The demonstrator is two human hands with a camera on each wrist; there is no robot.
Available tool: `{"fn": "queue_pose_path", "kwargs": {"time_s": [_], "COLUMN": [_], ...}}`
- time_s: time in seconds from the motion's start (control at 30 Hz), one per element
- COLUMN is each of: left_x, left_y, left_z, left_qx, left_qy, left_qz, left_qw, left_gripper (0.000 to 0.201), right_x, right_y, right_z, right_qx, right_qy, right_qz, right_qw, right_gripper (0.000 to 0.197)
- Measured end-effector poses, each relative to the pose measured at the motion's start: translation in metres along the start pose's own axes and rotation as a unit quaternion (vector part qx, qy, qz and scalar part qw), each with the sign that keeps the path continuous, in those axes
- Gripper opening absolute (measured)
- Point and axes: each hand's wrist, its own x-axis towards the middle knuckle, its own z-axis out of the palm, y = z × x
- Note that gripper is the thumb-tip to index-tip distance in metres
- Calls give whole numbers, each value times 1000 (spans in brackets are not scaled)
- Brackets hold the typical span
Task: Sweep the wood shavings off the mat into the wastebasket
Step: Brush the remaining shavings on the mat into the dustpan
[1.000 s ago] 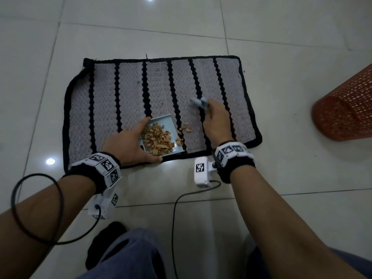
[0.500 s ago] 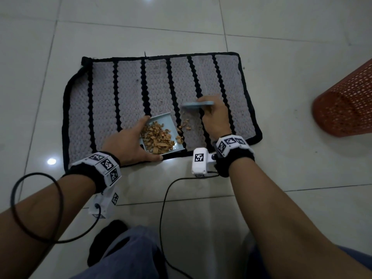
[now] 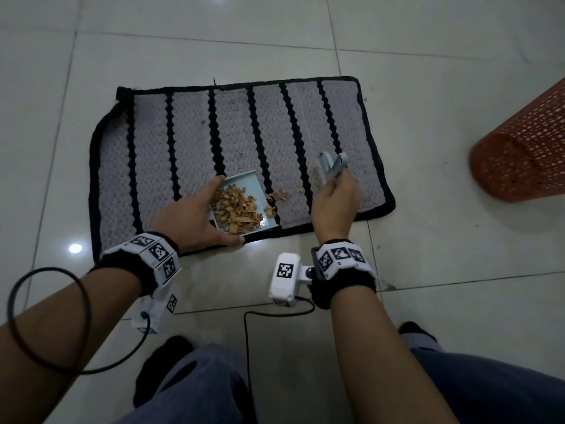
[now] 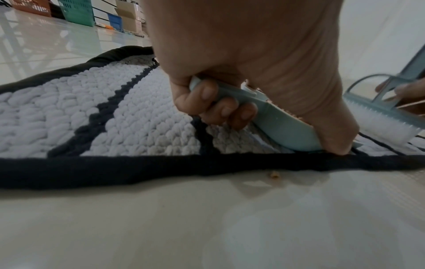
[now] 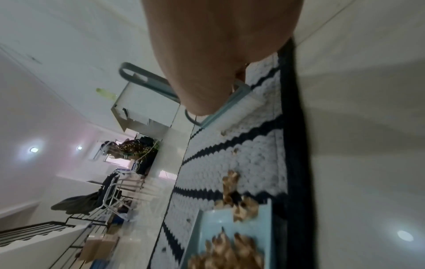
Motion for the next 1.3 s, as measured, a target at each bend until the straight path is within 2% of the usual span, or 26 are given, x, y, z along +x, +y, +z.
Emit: {"fn": "queue_pose_path", "kwargs": {"time_s": [0.13,0.33,0.7,0.8,1.17,1.3], "left_x": [0,2,1,0,6,13], "left_y": [-2,-3,-7,-10,-8,-2], "left_z": [1,3,3,4,2,0], "left_qx": [-2,7,-22,-43,-130,-156], "left_qy": [2,7,18,24,35,53], "left_qz": [-1,-6,10,15,8,12], "left_qw": [1000,1000,1000,999,991,986], "left_gripper": [123,125,121,121,125,123], "right_x": [-24,-60,-97,-103,-77,-59], "right_y": [-14,-30,-55,-58,-63,-64], "right_z": [11,28,33,32,17,15], "right_qx": [-48,-91,-68,-55,-42,53], "right_qy": [-18,-87,-138,-152,-109,-78], "right_qz": [-11,-58,-145,-166,-166,-116], "right_qw": [999,990,977,973,979,989], "right_gripper": [29,33,32,41,36,25]}}
